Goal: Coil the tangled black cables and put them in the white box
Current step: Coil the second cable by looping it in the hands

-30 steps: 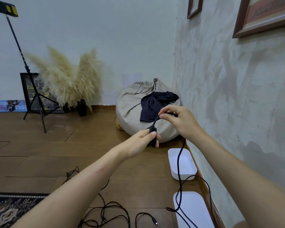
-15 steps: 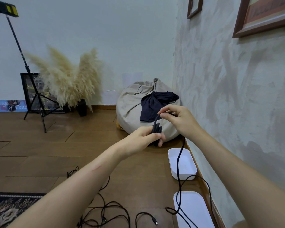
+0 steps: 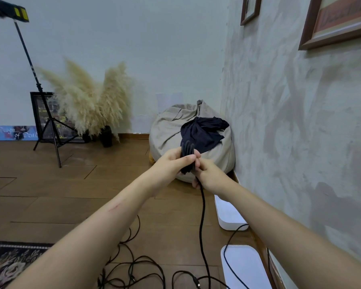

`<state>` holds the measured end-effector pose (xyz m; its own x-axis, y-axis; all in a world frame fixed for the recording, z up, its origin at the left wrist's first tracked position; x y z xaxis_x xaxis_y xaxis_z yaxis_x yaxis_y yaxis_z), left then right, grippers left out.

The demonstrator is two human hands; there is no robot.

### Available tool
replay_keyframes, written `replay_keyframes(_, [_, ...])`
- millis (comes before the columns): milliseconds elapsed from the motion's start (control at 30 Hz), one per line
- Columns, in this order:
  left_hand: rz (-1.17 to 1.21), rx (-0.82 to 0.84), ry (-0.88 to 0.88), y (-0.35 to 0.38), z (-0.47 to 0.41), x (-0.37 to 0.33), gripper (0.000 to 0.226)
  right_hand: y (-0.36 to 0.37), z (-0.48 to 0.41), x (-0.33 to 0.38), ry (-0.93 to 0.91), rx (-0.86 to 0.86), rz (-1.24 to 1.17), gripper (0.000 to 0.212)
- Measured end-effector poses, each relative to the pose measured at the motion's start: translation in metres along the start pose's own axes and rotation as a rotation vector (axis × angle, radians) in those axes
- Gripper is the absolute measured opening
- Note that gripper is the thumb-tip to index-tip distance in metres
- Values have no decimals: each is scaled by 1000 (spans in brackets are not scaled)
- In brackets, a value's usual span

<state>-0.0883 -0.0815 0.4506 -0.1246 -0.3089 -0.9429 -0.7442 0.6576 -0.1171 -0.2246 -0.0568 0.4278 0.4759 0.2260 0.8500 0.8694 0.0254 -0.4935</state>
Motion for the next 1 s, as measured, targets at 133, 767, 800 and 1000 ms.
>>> replay_keyframes(133, [67, -123, -27, -4, -6, 7, 23, 9, -2, -4, 109, 22, -100, 26])
replay_keyframes(767, [-426, -452, -53, -13, -15, 60, 16, 2, 0, -7, 274, 290, 241, 24])
replay_keyframes(800, [-454, -451, -55, -14, -15, 62, 15, -2, 0, -8, 288, 290, 261, 25])
replay_keyframes(1000, [-431, -333, -64, -13, -16, 68, 14, -15, -7, 0, -15, 135, 778, 18])
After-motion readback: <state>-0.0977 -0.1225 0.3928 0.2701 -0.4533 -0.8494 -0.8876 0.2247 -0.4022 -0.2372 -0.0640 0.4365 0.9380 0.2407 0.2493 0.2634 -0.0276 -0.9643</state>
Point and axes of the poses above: each hand's wrist, its own z-axis away from the middle knuckle, its own y-axis out of the palm, x = y × z, the point moved 3 cm from there along -z, towards the middle knuckle, and after that the axes turned 2 degrees about z, right-handed, at the moved point
